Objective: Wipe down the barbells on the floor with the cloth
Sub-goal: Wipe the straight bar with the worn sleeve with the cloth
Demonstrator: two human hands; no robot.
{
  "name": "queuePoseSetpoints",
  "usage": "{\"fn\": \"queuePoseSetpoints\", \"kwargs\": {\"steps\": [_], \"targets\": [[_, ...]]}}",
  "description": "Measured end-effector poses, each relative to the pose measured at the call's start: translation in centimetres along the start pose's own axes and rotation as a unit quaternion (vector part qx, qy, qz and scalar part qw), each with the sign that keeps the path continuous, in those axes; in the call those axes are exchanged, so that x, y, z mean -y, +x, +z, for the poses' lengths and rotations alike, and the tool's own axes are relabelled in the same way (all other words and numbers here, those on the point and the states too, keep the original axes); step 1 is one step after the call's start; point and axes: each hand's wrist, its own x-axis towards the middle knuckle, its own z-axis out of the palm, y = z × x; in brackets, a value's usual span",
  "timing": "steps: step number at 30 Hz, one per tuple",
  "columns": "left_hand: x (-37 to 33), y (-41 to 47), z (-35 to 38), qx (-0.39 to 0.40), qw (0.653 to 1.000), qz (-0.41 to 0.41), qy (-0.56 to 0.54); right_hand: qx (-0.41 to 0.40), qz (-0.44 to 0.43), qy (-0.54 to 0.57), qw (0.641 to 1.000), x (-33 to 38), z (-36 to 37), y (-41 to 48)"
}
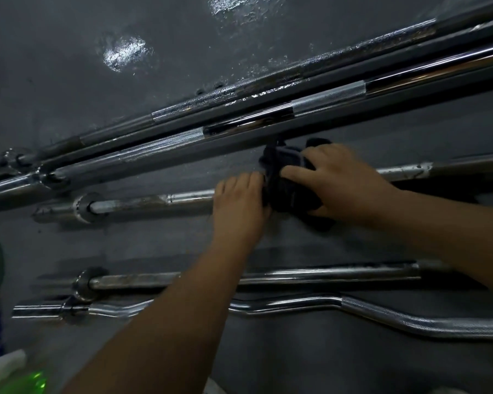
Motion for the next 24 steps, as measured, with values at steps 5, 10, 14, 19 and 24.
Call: {"fn": "queuePoseSetpoints", "kwargs": {"steps": [5, 10, 14, 19, 24], "targets": [[0.2, 1.2, -1.0, 0.126, 0.992, 0.024, -0.002, 0.035, 0.025, -0.023, 0.999, -5.0, -2.8, -6.1], [0.6, 6.3, -3.0, 0.383, 0.919, 0.010, -0.093, 0.040, 0.101, -0.073, 0.991, -4.7, -2.7, -5.6], [-1.2, 1.5, -0.3, 0.022, 0.999, -0.047, 0.001, 0.022, 0.057, -0.043, 0.997, 2.1, -0.1, 1.5], [0.8, 4.4, -1.2, 0.272, 0.959, -0.012, -0.074, 0.037, 0.042, 0.026, 0.998, 0.2, -1.6, -1.1], [0.9, 4.1, -1.2, 0.211, 0.974, -0.004, -0.078, 0.085, 0.125, -0.047, 0.987, -2.3, -3.9, -3.3]]}}
